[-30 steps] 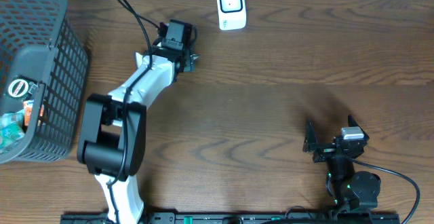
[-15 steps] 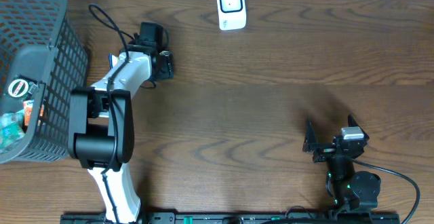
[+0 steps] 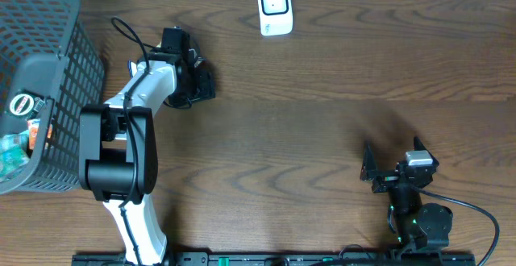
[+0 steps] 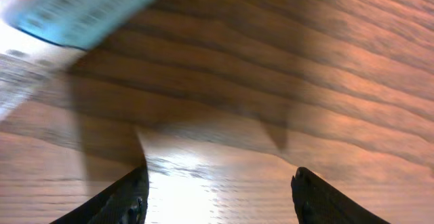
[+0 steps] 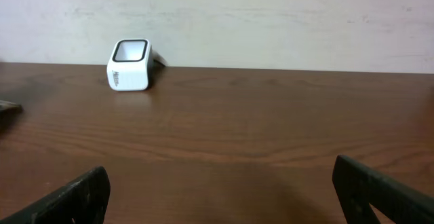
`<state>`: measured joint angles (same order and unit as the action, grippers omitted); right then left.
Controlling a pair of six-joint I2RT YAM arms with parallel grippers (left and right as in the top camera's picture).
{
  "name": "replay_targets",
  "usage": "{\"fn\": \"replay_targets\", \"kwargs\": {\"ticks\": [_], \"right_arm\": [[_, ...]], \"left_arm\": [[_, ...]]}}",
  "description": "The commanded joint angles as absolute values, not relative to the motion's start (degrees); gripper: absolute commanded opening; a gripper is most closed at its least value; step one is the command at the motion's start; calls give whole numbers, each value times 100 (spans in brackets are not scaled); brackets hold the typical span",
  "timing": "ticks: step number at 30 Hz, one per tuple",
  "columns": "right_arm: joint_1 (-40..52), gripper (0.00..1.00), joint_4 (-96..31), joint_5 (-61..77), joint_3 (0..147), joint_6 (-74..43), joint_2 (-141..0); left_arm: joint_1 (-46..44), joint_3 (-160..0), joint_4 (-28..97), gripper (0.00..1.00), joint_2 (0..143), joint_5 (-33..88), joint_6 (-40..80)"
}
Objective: Scan the item barcode
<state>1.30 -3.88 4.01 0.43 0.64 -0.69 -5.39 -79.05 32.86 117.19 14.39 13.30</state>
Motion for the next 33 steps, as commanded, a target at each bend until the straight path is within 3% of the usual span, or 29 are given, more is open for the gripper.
{"fn": "replay_targets", "kwargs": {"ticks": [1,4,10,15,16,19,23,28,33], "right_arm": [[117,99,-410,355,36,91,-38],[117,99,-410,355,36,91,-38],[117,99,-410,355,36,91,-38],[117,99,-410,355,36,91,-38],[117,99,-410,355,36,91,-38],[117,99,-410,355,36,91,-38],[117,99,-410,355,36,91,-38],[117,99,-410,355,36,91,-38],[117,99,-410,355,36,91,-38]], "left_arm": [[-657,-7905,3247,67,11308,1730,1052],[-735,-7905,2915,67,10916,1553,681],[-786,-7905,1870,68,10444,-355,340],[-779,-7902,1125,68,10536,-1063,-1227],[-779,-7902,1011,74,10575,-1173,-1546],[-729,-7902,731,77,10783,-1522,-2226],[-480,-7902,749,80,11159,-1601,-2440],[-69,-7902,1105,95,11577,-1566,-2434],[158,-7900,1935,93,11681,-447,-2438]]}}
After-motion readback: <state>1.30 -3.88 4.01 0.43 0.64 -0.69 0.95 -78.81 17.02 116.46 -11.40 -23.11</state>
